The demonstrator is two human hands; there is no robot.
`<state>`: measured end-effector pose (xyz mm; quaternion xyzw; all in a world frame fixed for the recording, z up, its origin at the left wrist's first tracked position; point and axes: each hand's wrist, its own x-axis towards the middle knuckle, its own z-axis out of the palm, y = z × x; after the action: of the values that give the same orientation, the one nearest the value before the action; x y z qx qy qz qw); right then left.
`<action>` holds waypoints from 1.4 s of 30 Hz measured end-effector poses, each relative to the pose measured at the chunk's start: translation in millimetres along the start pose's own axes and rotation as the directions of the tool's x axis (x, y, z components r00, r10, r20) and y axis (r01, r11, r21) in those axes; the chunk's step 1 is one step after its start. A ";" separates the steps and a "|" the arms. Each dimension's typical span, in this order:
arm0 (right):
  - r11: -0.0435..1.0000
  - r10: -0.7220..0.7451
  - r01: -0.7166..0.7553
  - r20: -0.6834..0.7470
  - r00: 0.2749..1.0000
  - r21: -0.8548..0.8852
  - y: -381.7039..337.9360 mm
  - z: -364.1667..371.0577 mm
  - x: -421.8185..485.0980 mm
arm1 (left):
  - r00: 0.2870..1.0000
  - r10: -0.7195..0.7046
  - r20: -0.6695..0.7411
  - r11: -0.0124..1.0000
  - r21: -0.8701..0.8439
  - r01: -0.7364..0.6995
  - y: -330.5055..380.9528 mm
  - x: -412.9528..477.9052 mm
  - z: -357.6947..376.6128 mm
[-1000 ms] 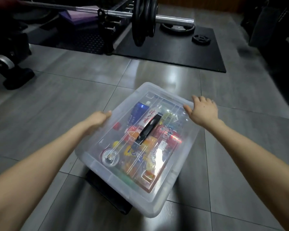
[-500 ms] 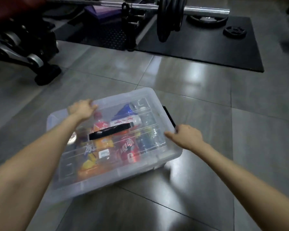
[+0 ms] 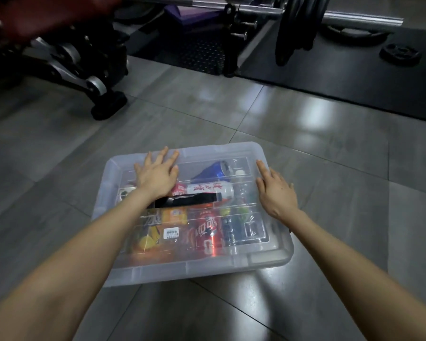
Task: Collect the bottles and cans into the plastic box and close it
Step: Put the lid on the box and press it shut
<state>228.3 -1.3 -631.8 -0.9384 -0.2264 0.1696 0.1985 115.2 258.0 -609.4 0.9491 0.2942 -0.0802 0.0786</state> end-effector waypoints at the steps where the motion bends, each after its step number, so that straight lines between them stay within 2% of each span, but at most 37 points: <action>1: 1.000 -0.004 0.004 -0.001 1.000 0.020 0.4 -0.8 -0.1 | 0.999 0.010 0.032 1.000 -0.014 -0.009 -1.5 -0.2 -1.5; 3: 0.995 0.040 -0.036 -0.036 0.999 0.095 -0.7 -4.3 -5.4 | 0.998 0.019 0.062 0.998 -0.054 -0.016 -8.6 -3.3 -5.1; 5: 0.955 0.184 -0.162 -0.067 0.981 0.250 1.7 -8.8 -15.5 | 0.998 -0.053 -0.045 0.987 -0.152 0.045 -24.6 -14.3 -7.4; 6: 0.909 0.270 -0.240 -0.042 0.962 0.341 8.5 -9.5 -19.0 | 0.982 -0.149 -0.112 0.968 -0.221 0.122 -36.8 -24.2 -8.3; 7: 0.845 0.341 -0.317 0.024 0.940 0.431 14.7 -11.8 -23.6 | 0.950 -0.272 -0.156 0.935 -0.275 0.222 -50.8 -36.3 -9.5; 9: 0.677 0.407 -0.462 0.231 0.884 0.573 26.0 -16.2 -29.9 | 0.851 -0.514 -0.108 0.824 -0.339 0.454 -83.6 -65.6 -8.9; 11: 0.639 0.350 -0.534 0.408 0.843 0.553 30.7 -21.3 -35.5 | 0.774 -0.623 0.115 0.640 -0.493 0.589 -109.4 -92.3 -7.1; 13: 0.645 0.288 -0.532 0.470 0.834 0.549 29.6 -26.6 -39.6 | 0.775 -0.503 0.384 0.410 -0.683 0.605 -121.0 -108.8 -5.7; 14: 0.648 0.281 -0.520 0.460 0.843 0.557 28.5 -28.7 -40.6 | 0.778 -0.415 0.471 0.351 -0.706 0.615 -123.2 -113.4 -6.4; 16: 0.664 0.304 -0.477 0.375 0.876 0.576 26.2 -31.0 -37.8 | 0.770 -0.362 0.526 0.339 -0.695 0.634 -128.2 -116.0 -6.8; 18: 0.722 0.349 -0.410 0.219 0.911 0.556 19.2 -33.5 -34.0 | 0.767 -0.351 0.537 0.315 -0.704 0.637 -132.9 -114.7 -7.3; 20: 0.837 0.359 -0.356 0.075 0.930 0.415 11.9 -33.4 -30.4 | 0.772 -0.306 0.557 0.275 -0.725 0.632 -130.8 -114.6 -12.4; 22: 0.900 0.353 -0.341 0.006 0.936 0.273 4.4 -28.5 -31.0 | 0.781 -0.317 0.539 0.278 -0.734 0.619 -127.1 -114.7 -17.6; 27: 0.889 0.337 -0.319 0.002 0.941 0.329 -0.7 -12.0 -36.1 | 0.816 -0.364 0.448 0.316 -0.765 0.561 -119.6 -116.2 -17.6; 31: 0.927 0.319 -0.295 -0.073 0.945 0.231 -8.4 -9.2 -39.5 | 0.854 -0.371 0.364 0.399 -0.768 0.501 -111.2 -119.8 -15.9; 36: 0.947 0.316 -0.304 -0.141 0.938 0.102 -22.7 -6.7 -45.8 | 0.843 -0.482 0.241 0.543 -0.673 0.503 -97.9 -115.7 -10.3; 42: 0.947 0.322 -0.317 -0.157 0.934 0.055 -26.3 -6.3 -42.3 | 0.825 -0.526 0.207 0.579 -0.623 0.526 -92.8 -114.0 -8.4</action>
<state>185.9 -2.5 -604.9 -0.9705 -0.0511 0.1250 0.1997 -29.7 273.0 -588.0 0.7286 0.5706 0.0090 0.3788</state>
